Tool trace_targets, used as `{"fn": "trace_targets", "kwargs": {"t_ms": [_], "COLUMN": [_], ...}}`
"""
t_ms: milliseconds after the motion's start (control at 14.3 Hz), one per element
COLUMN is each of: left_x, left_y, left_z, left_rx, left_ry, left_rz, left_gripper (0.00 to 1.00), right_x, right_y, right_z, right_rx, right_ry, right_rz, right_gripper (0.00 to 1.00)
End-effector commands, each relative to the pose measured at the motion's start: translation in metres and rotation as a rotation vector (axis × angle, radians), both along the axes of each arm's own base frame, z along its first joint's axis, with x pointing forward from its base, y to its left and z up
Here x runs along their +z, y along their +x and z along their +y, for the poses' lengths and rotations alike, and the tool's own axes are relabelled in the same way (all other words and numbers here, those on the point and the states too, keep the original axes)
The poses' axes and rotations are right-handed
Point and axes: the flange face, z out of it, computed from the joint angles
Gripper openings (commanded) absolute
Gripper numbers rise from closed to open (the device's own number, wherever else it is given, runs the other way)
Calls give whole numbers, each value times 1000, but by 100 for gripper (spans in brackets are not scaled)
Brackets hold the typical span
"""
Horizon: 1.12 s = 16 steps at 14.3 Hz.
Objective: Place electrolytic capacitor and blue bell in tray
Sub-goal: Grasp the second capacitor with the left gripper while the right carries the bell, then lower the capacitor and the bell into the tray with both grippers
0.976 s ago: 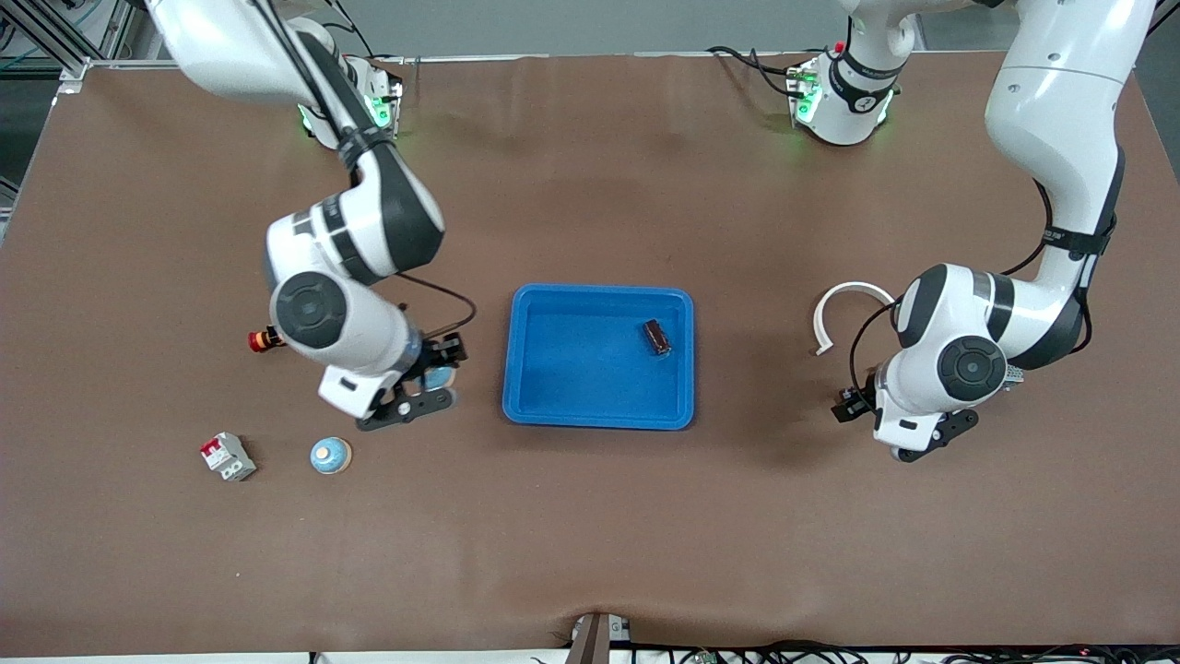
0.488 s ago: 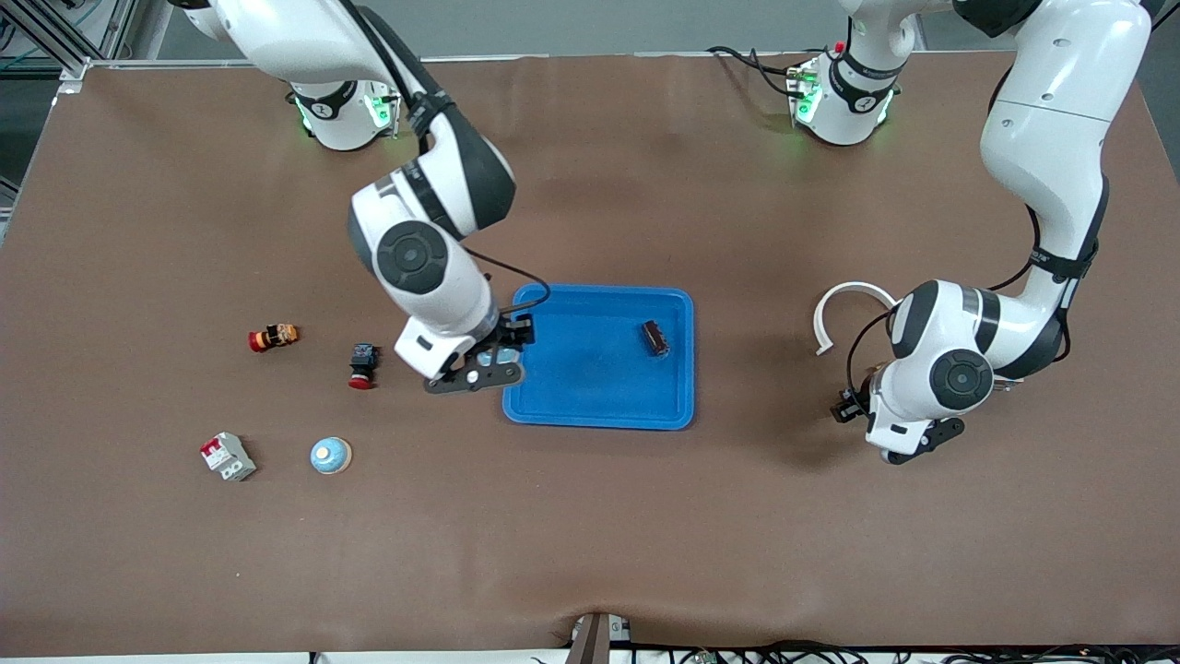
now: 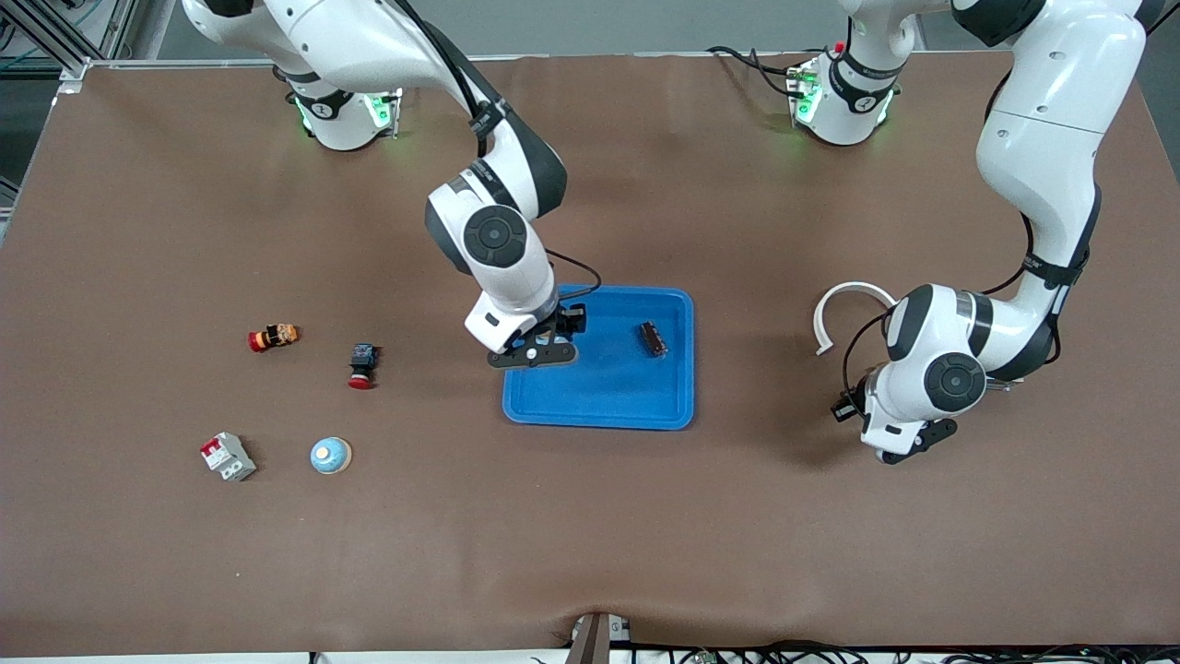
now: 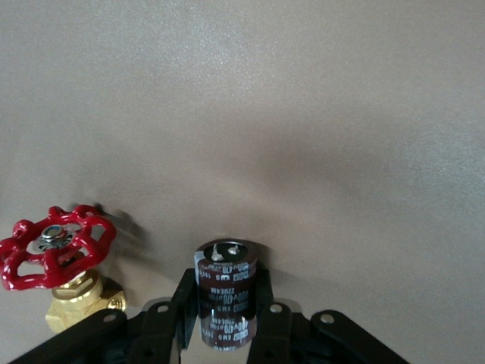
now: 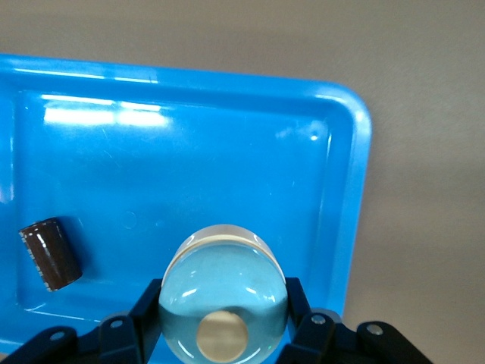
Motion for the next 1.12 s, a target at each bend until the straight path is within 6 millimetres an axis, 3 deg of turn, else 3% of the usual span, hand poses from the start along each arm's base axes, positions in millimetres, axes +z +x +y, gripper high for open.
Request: {"fn": "trace_targets", "kwargs": {"t_ms": [0,139,418,627,906,1046], "left_x": [13,32,66,82,89,89], "left_y": [-2,-3,-6,-7,-21,-25], "left_z": [-8,-18,-64,-109,-199,-229], "left_rx": [-39,-54,-84,-47,13,48], "left_ry": [8,21,-19,-58,-79,-89], "left_rz": [-15,-10,-33,-62,-87,-96], "left_gripper": [0,0,0,0,0,0], "right_x": [-11,-21,-33,-43,-54,-61], "right_y": [-3,-8,-11,-15,-20,-21], "right_z": [3,6,2,3,8,8], "right_rx": [-16,-8,2,5,16,15], "right_ry": [-14,-21,-32,-30,-32,-31], "right_rz": [-15,-10,-22,-30,-30,-33], "right_gripper": [42,42,42,42,42,42]}}
